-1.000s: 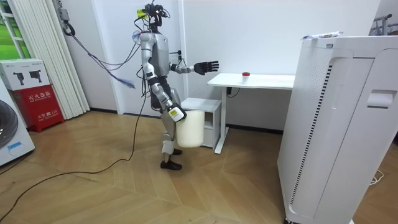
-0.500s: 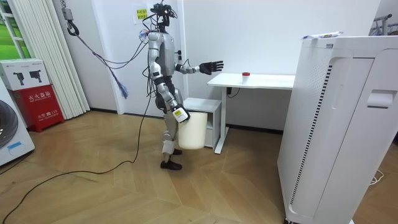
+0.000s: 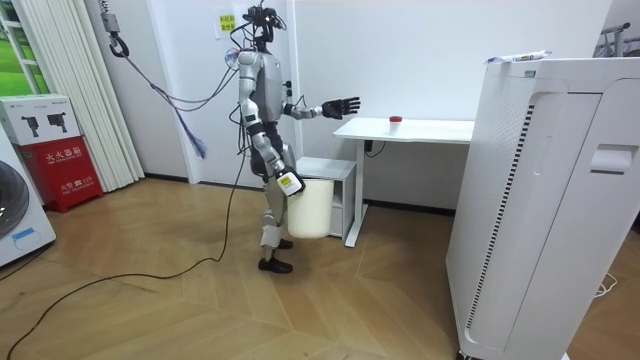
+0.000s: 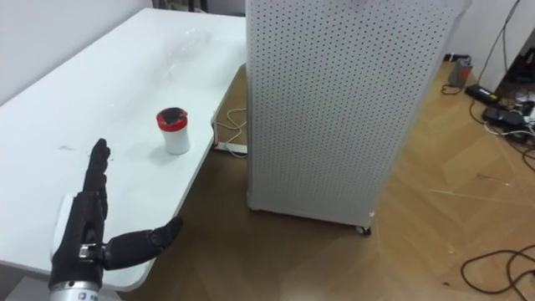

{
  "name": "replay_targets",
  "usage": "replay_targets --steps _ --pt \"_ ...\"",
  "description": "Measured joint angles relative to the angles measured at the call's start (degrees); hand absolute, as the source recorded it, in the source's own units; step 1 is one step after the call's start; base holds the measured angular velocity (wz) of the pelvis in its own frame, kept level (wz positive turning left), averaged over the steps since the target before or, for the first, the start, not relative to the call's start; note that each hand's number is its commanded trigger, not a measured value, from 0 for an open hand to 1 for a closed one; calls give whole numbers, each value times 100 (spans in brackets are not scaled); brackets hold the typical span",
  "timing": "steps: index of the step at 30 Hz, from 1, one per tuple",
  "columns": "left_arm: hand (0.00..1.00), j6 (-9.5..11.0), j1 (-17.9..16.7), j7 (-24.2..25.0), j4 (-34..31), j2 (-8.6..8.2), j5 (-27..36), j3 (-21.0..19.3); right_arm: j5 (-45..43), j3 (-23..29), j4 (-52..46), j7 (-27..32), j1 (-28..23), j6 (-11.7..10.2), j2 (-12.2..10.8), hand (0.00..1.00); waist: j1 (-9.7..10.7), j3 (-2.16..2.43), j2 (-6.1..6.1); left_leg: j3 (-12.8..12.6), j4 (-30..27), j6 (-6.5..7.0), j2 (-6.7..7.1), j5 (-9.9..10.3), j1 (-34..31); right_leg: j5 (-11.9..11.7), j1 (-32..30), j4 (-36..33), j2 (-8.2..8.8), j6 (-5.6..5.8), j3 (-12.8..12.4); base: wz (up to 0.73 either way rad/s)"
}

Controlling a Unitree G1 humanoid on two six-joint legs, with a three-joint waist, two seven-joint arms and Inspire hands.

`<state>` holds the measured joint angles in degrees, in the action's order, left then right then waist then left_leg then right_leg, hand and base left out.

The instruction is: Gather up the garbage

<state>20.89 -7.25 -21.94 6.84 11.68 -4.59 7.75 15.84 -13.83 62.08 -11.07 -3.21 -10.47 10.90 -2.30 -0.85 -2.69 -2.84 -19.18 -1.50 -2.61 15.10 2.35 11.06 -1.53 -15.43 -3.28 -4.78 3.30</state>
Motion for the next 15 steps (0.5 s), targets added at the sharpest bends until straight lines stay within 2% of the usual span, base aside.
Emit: replay_targets --steps 2,3,4,5,6,7,8,9,10,11,12,13,14,15 --pt "0 0 -14 5 48 -6 4 -86 -40 -1 3 -3 -8 9 -10 100 -14 -6 -4 -9 -653 -29 -19 59 -199 120 -9 -219 21 -40 -43 -21" --pt "0 0 -15 6 110 -7 3 -111 -40 -1 5 -9 -13 9 -5 100 -21 -16 14 23 -1325 -29 -82 60 -439 194 6 -375 20 -81 -86 -18" --pt "0 1 -14 9 141 -11 7 -111 -38 0 4 -16 -14 9 7 100 -23 -35 58 50 -1705 -28 -98 57 -590 231 20 -447 -12 -109 -95 -14" --pt "0 7 -14 20 251 -18 68 -88 -38 0 6 -13 -18 12 34 100 -29 -39 165 148 -2455 -36 -187 -4 -926 313 47 -576 -118 -163 -119 -11" --pt "0 6 -22 20 382 -35 70 -75 -29 -5 11 -4 -26 26 27 100 8 -47 144 270 -2953 -40 -175 -130 -1203 399 83 -735 -166 -207 -192 0" --pt "0 6 -27 19 425 -45 67 -70 -10 -4 10 -1 -26 37 26 100 22 -30 166 333 -3012 -52 -136 -100 -1345 443 85 -764 -189 -213 -205 8" --pt "0 7 -11 33 451 -48 61 -28 32 21 9 35 -20 66 26 100 41 -30 165 356 -2930 70 -1 -24 -1650 523 46 -849 -193 -255 -218 3" --pt "0 14 -13 37 463 -59 62 -23 30 64 17 57 -12 108 27 100 8 -32 161 351 -2629 102 145 -5 -1930 571 36 -889 -188 -289 -258 -13" --pt "0 27 -13 30 488 -60 71 -25 31 60 17 59 -10 129 32 100 -37 -32 150 363 -2352 87 200 -21 -2025 590 38 -914 -174 -291 -293 -42" --pt "0 30 -17 17 521 -63 109 -27 46 34 16 74 -11 149 47 100 -140 -32 156 362 -1627 1 300 -153 -2161 642 39 -945 -156 -304 -305 -36" --pt "0 31 -16 15 529 -69 131 -33 62 -27 17 102 -17 187 51 100 -145 -25 146 403 -824 -10 369 -420 -2203 736 78 -970 -158 -281 -305 -35" --pt "0 33 -21 26 552 -76 122 -49 54 -70 14 103 -22 202 45 100 -161 -9 94 459 -419 34 428 -835 -2255 865 97 -1057 -122 -245 -329 -14" --pt "0 32 -23 45 566 -92 116 -63 45 -71 12 102 -21 218 45 100 -179 15 83 449 -326 36 433 -1020 -2258 916 98 -1078 -106 -220 -330 -8" --pt "0 33 2 97 545 -103 111 -71 38 -62 4 106 -4 230 50 100 -158 60 55 348 -247 146 452 -1251 -2207 1006 58 -1147 -57 -133 -349 -5"
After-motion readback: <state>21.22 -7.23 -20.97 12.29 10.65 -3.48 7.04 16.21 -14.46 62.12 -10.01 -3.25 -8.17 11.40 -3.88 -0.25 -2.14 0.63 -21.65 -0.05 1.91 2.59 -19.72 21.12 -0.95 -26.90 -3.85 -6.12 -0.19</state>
